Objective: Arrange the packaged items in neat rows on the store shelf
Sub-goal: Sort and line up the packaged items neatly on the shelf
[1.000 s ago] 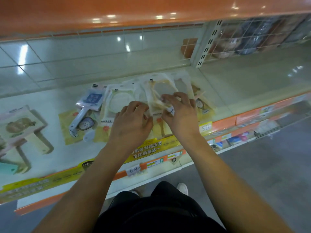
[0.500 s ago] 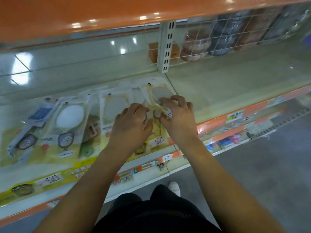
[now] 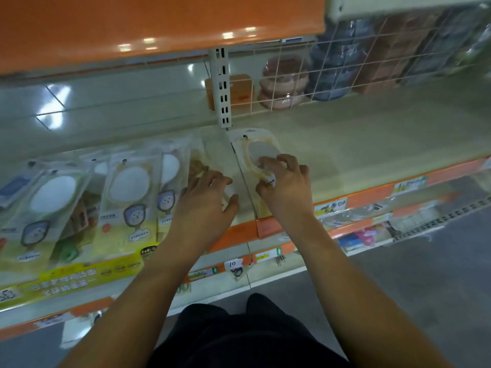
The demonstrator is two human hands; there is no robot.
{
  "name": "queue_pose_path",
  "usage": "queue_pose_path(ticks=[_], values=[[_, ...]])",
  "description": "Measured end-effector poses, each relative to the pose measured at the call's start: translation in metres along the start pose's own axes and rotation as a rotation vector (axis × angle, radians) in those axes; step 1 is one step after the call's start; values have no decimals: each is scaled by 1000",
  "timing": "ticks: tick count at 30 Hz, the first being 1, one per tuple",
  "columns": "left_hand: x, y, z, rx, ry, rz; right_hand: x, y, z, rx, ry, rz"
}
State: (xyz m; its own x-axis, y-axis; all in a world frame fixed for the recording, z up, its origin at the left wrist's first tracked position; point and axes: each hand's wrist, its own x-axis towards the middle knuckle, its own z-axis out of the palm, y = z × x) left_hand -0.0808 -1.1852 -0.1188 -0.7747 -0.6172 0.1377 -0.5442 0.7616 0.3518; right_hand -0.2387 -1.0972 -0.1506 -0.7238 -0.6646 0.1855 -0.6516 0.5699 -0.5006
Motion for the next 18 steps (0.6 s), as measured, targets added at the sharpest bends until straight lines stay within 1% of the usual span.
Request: queue_pose_path(ticks=[3, 7, 9, 13, 18], values=[[6, 0, 2, -6, -2, 0, 8, 2, -2, -18, -29, 29], [16, -3, 1, -30, -45, -63, 15, 0, 3, -26, -47, 11], [19, -4, 0, -49, -33, -65, 20, 0, 5, -48, -81, 20], [18, -12, 1, -36, -18, -67, 28, -2, 10, -159, -200, 72], [19, -16, 2, -35, -33, -102, 26, 0, 17, -227, -234, 123]])
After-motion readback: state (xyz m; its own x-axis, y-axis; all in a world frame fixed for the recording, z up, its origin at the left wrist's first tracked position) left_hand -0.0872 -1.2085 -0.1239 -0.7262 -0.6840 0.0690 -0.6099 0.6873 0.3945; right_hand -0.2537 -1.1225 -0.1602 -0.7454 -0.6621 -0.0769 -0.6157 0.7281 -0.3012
